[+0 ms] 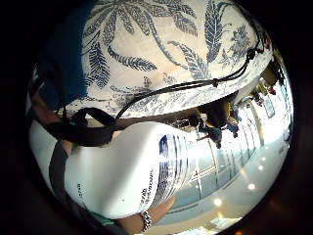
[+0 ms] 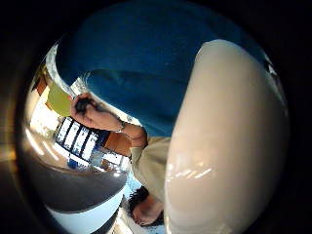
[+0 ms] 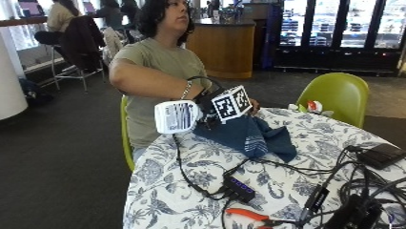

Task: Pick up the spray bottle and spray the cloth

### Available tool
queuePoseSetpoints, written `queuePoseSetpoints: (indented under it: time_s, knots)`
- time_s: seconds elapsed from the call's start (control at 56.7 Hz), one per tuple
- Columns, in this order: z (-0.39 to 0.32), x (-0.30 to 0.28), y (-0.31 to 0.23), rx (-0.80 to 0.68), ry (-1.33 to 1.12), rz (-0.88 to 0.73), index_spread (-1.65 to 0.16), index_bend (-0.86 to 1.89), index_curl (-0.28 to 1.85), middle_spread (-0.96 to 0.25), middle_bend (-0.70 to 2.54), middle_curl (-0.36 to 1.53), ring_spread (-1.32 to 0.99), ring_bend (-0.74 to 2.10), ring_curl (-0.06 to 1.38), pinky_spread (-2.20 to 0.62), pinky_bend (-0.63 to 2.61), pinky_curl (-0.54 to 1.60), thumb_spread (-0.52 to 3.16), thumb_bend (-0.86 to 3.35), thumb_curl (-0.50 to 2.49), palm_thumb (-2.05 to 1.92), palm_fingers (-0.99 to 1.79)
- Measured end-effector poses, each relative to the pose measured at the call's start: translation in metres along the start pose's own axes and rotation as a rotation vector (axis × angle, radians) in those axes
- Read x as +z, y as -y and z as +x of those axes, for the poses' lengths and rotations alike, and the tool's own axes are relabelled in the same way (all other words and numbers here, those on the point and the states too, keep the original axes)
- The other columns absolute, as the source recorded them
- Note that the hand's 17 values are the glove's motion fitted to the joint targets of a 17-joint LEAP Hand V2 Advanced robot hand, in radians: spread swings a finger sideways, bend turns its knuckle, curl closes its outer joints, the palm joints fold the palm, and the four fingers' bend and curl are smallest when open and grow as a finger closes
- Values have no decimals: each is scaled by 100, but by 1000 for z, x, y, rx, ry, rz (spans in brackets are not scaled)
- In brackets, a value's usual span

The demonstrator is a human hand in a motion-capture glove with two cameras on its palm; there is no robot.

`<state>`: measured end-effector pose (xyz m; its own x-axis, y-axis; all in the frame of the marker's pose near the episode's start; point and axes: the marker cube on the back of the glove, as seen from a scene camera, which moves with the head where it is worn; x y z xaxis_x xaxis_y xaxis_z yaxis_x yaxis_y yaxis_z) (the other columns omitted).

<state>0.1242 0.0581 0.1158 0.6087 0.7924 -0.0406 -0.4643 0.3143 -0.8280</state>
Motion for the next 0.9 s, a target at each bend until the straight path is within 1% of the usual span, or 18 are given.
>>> queuePoseSetpoints:
  time_s: [0.053, 0.123, 0.247, 0.37, 0.459, 0.547, 0.6, 0.688, 0.741, 0.811, 0.9]
  knots:
    - [-7, -7, -7, -51, 31, 28, -26, 18, 61, -16, 66, 58, -18, 75, 50, -27, 58, 45, 71, -1, 84, 104, 131]
    - [-19, -23, -23, -159, 99, 106, -26, 17, 61, -16, 66, 58, -18, 75, 50, -27, 59, 45, 73, -1, 85, 104, 131]
    - [-48, -67, -59, -400, 270, 350, -26, 17, 61, -16, 66, 59, -17, 75, 50, -26, 59, 45, 77, -1, 86, 104, 131]
    - [-71, -106, -96, -642, 427, 553, -26, 17, 62, -16, 66, 59, -17, 76, 50, -26, 58, 44, 79, -1, 87, 104, 131]
    - [-81, -127, -112, -810, 524, 664, -26, 17, 62, -16, 65, 59, -17, 76, 50, -26, 58, 44, 79, -1, 87, 103, 131]
    - [-102, -142, -117, -971, 657, 787, -26, 18, 62, -16, 66, 59, -17, 77, 50, -26, 57, 44, 79, -2, 88, 103, 132]
    - [-125, -145, -115, -1052, 752, 854, -26, 18, 62, -16, 66, 59, -18, 77, 50, -26, 57, 44, 78, -2, 88, 103, 132]
    - [-148, -148, -92, -1123, 876, 960, -26, 18, 62, -16, 66, 59, -18, 77, 50, -27, 57, 43, 77, -2, 89, 102, 132]
    - [-159, -141, -75, -1158, 890, 967, -26, 18, 63, -16, 66, 59, -18, 77, 50, -27, 57, 43, 76, -2, 89, 102, 132]
    - [-176, -139, -48, -1169, 948, 1004, -26, 18, 63, -16, 66, 59, -18, 77, 50, -27, 57, 43, 75, -2, 89, 102, 132]
    - [-189, -123, -18, -1195, 912, 950, -26, 18, 63, -15, 66, 59, -18, 76, 50, -27, 57, 43, 73, -2, 90, 102, 132]
